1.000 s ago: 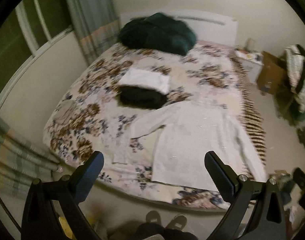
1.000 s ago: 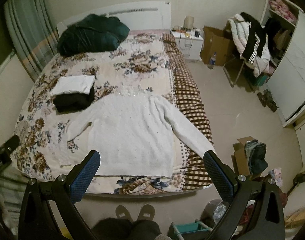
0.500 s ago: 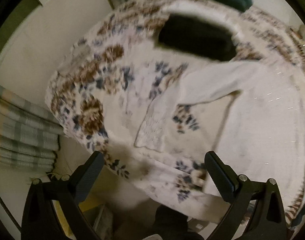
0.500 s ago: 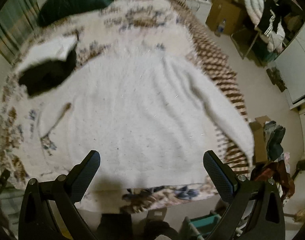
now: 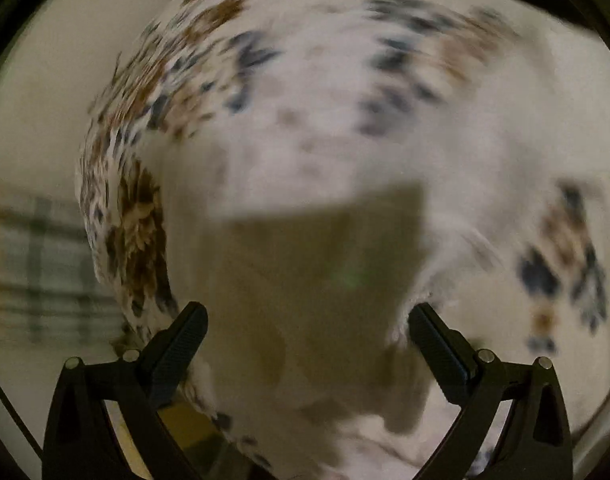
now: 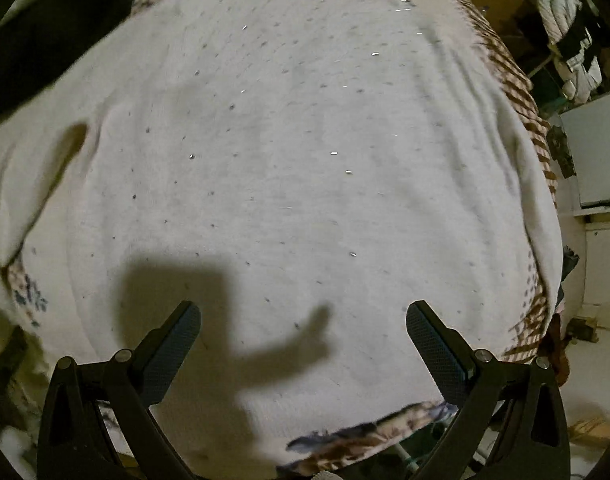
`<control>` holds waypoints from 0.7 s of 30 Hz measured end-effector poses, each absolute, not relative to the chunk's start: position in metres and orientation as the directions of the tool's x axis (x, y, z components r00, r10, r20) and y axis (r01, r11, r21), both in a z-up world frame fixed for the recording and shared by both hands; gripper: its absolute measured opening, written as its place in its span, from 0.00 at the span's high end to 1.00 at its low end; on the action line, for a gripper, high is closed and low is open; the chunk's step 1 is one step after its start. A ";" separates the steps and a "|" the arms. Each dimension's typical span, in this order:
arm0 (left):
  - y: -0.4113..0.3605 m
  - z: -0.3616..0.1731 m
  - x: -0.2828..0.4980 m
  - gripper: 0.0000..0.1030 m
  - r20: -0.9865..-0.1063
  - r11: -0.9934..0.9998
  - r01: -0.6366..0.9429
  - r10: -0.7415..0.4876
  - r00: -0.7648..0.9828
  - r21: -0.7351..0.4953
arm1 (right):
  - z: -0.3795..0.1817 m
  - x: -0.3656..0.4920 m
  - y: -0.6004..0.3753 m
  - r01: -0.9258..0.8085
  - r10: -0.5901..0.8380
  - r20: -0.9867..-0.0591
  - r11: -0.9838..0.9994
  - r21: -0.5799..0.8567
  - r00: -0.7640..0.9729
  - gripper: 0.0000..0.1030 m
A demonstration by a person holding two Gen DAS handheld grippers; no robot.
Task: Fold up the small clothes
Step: 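Move both tools down toward the white sweater's sleeves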
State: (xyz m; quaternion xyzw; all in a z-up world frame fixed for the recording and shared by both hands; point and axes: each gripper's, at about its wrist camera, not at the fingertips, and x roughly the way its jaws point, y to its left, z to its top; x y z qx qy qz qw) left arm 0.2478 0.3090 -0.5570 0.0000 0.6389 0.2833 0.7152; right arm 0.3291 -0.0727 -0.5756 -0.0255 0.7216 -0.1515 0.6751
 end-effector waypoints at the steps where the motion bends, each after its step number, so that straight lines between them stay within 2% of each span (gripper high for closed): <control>1: 0.322 -0.554 0.248 0.00 -0.915 0.829 -0.436 0.402 0.027 0.351 | -0.581 0.333 -0.068 0.159 -0.251 -0.964 0.952 -0.262 -0.088 0.00; 8: 0.416 -0.524 0.254 0.00 -0.878 0.703 -0.602 0.478 0.008 0.378 | -0.591 0.350 -0.052 0.149 -0.245 -0.964 0.955 -0.258 -0.099 0.00; 12: 0.438 -0.502 0.238 0.00 -0.911 0.684 -0.673 0.412 0.037 0.282 | -0.586 0.355 -0.052 0.156 -0.231 -0.968 0.957 -0.244 -0.094 0.00; 16: 0.379 -0.495 0.224 0.00 -0.942 0.799 -0.568 0.316 0.116 0.198 | -0.579 0.352 -0.047 0.143 -0.225 -0.970 0.961 -0.236 -0.088 0.00; 19: 0.325 -0.520 0.233 0.00 -0.937 0.870 -0.424 0.329 0.117 0.252 | -0.580 0.348 -0.043 0.128 -0.241 -0.966 0.959 -0.252 -0.096 0.00; 20: 0.306 -0.529 0.241 0.02 -0.933 0.890 -0.369 0.334 0.131 0.267 | -0.582 0.347 -0.044 0.125 -0.246 -0.964 0.958 -0.258 -0.104 0.00; 21: 0.297 -0.535 0.246 0.13 -0.933 0.902 -0.338 0.331 0.143 0.269 | -0.583 0.346 -0.044 0.126 -0.246 -0.963 0.958 -0.259 -0.111 0.00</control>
